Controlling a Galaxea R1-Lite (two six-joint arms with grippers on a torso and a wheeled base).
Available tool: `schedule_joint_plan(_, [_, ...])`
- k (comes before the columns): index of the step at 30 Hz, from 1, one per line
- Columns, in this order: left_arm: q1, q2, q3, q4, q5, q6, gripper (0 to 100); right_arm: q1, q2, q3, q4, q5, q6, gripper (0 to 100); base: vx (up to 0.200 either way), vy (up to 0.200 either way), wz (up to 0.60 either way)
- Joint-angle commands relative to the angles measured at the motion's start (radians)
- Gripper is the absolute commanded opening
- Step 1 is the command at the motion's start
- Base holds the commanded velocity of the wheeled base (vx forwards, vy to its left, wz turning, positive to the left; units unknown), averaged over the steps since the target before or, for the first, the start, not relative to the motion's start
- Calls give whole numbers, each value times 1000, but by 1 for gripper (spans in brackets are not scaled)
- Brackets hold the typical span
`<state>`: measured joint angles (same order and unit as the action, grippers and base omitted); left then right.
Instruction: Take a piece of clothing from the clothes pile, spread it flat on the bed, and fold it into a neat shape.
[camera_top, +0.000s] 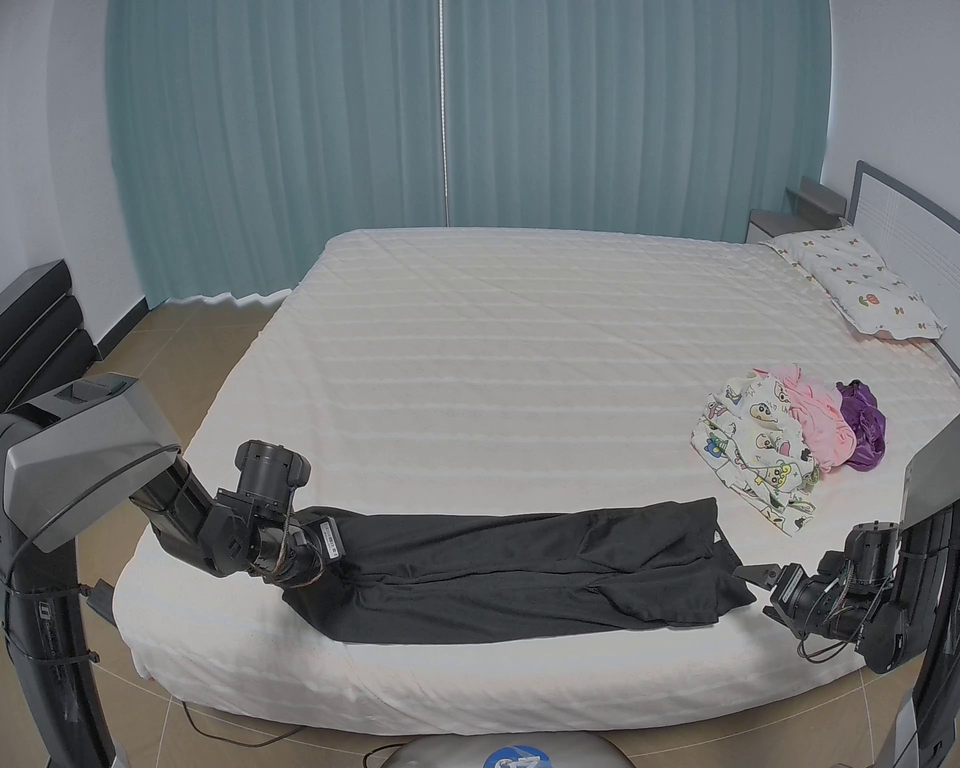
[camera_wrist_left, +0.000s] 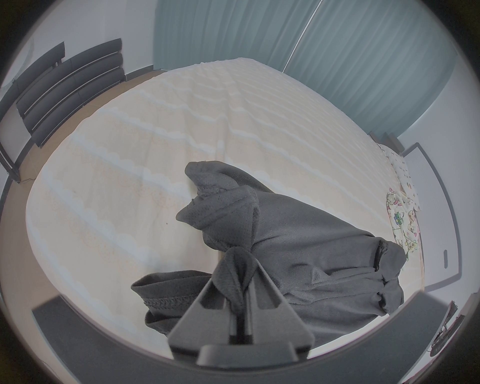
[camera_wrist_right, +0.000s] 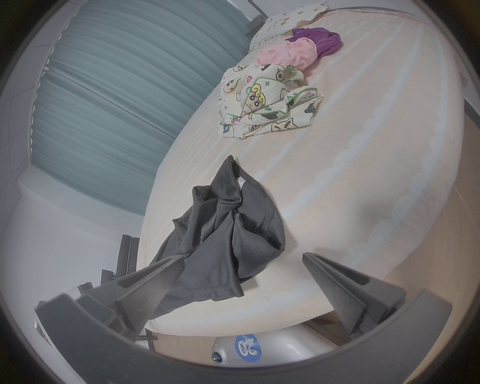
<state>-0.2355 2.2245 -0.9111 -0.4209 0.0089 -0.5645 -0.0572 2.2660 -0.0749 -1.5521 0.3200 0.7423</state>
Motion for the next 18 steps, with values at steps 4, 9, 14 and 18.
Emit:
schedule_joint_plan(4, [-1,0,0,-1,2,0,0,0,0,0,-19,1,0,100,0,0,0])
schedule_joint_plan(9, [-1,0,0,1,2,0,0,-1,0,-2,-19,1,0,100,0,0,0])
schedule_joint_plan(14, [-1,1,-2,1,2,-2,0,0,0,-2,-19,1,0,100,-160,0,0])
schedule_joint_plan(18, [-1,1,1,1,2,-2,0,0,0,-2,-19,1,0,100,-200,0,0])
